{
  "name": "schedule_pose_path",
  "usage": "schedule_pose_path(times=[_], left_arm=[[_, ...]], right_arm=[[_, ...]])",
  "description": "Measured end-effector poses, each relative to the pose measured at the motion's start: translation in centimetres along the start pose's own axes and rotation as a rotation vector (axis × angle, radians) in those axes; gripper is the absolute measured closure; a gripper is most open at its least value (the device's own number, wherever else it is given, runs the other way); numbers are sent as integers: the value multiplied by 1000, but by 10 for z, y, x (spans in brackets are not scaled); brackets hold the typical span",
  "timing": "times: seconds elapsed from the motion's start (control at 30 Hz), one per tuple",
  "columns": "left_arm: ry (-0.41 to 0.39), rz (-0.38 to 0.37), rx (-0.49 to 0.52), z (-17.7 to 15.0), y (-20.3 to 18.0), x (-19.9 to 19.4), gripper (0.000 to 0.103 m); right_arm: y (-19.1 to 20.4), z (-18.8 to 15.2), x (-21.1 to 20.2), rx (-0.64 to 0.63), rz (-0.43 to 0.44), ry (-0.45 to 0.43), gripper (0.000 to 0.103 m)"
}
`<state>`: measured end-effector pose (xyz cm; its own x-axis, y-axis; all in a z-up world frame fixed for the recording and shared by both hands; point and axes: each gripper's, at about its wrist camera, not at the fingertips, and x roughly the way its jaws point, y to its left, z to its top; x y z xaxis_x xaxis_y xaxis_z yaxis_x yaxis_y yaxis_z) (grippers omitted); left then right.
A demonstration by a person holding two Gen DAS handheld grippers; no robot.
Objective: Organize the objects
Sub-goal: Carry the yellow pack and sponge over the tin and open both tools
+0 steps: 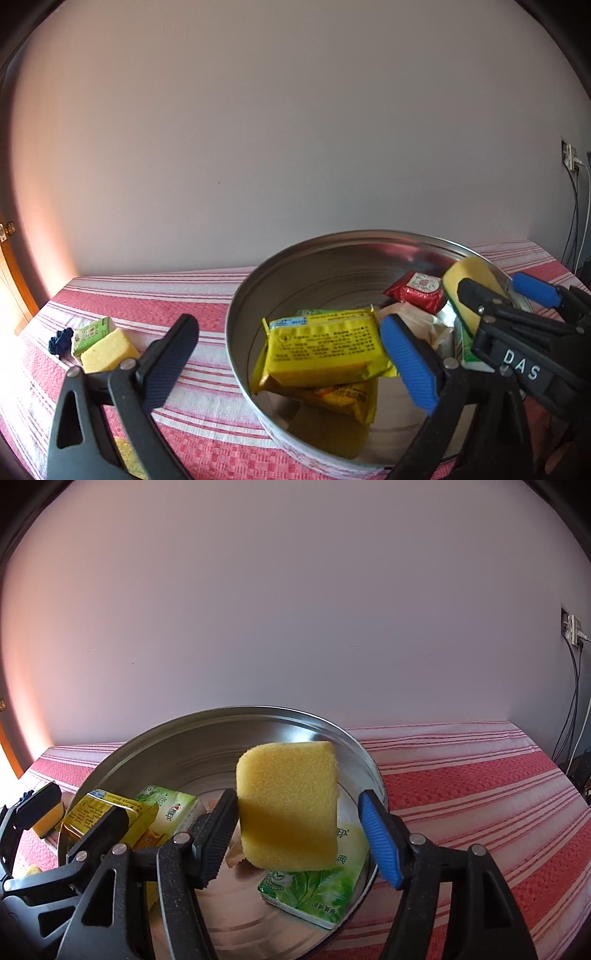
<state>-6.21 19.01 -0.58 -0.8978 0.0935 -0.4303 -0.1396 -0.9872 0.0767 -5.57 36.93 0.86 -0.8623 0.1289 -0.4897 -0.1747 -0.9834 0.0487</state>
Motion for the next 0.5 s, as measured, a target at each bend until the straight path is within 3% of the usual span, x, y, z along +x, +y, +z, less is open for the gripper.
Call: schedule_pose_path(times=[0.1, 0.3, 0.5], left_arm=[[-11, -14, -20, -1, 4, -4, 0], [-50, 7, -23, -4, 9, -16, 0], [-37, 30, -25, -7, 10, -17, 0]], right_arm=[[-5, 2, -5, 24, 12, -19, 20], [-2, 1, -11, 15, 13, -49, 19], [2, 0, -17, 18, 2, -63, 19]])
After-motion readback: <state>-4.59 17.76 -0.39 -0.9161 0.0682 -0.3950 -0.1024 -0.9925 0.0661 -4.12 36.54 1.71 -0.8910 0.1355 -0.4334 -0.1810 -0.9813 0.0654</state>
